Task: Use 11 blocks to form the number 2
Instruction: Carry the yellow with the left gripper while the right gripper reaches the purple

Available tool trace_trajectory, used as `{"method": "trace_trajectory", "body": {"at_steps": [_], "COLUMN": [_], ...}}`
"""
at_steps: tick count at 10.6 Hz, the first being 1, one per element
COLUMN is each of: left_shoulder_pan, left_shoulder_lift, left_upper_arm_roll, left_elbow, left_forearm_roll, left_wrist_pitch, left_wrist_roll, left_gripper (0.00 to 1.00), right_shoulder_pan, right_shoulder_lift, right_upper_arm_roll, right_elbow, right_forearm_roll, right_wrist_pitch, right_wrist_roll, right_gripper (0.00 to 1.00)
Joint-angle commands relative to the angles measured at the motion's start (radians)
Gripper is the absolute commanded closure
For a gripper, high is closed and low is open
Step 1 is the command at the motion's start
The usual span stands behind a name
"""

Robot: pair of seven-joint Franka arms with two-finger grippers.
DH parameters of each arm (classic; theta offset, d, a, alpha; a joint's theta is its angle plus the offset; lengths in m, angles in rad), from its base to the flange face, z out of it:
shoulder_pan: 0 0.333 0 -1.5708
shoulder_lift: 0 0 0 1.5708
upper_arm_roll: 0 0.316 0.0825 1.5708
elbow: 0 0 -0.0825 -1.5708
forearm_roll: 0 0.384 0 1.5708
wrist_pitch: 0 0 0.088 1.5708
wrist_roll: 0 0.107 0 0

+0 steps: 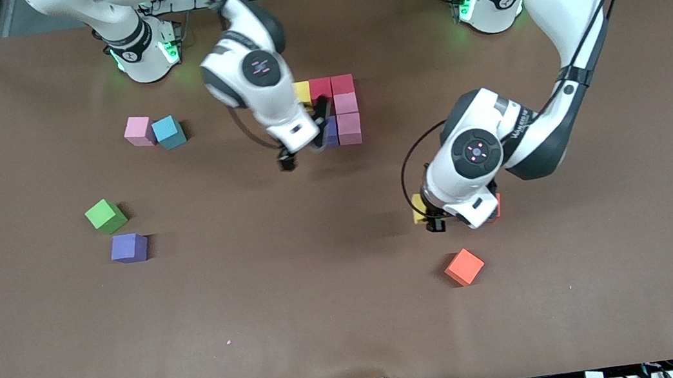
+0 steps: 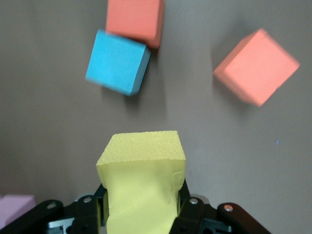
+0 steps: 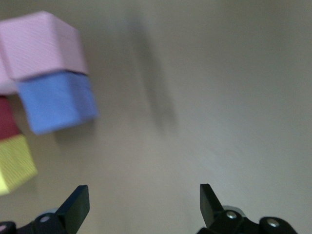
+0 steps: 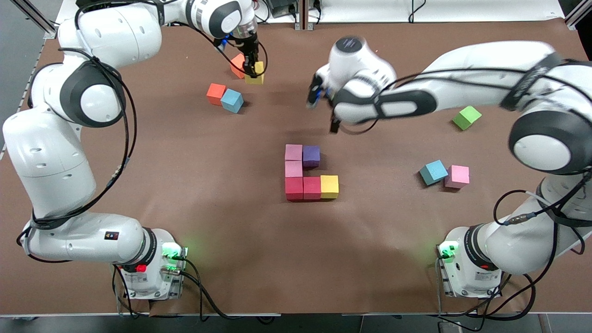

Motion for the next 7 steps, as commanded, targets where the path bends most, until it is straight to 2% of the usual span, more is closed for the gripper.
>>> {"method": "trace_trajectory", "body": {"at_steps": [1,2,4,7], "left_shoulder_pan": [-0.068,-0.082,-0.09,-0.177], "left_shoulder_lift": [-0.018,-0.019,-0.021,-0.016], "left_upper_arm_roll": [-0.021,-0.025,-0.084,-0.1], "left_elbow": [-0.012,-0.012,-0.009,-0.021], "left_forearm_roll": [-0.032,-0.035,-0.056,-0.059], "left_wrist_pitch": [0.005,0.005,0.011,0.017], "left_wrist_roll": [-0.165,-0.225,-0.332,-0.46], "left_gripper": [0.59,0.59,0.6,0.6], "right_shoulder_pan": [-0.082,-0.12,-0.238,-0.4], "right_shoulder_lift": [-0.089,-0.106,-0.111,-0.107], "right_upper_arm_roll": [0.013,0.013,0.011,0.011], "right_elbow": [-0.034,-0.036,-0.037,-0.042], "right_forearm_roll": [-0.003,-0.003,-0.005,-0.01], "right_wrist_pitch": [-0.05,-0.05,-0.065,-0.096], "right_wrist_roll": [-0.019,-0.063,-0.101,-0.106], "right_gripper": [0.0,0.0,0.0,0.0]}}
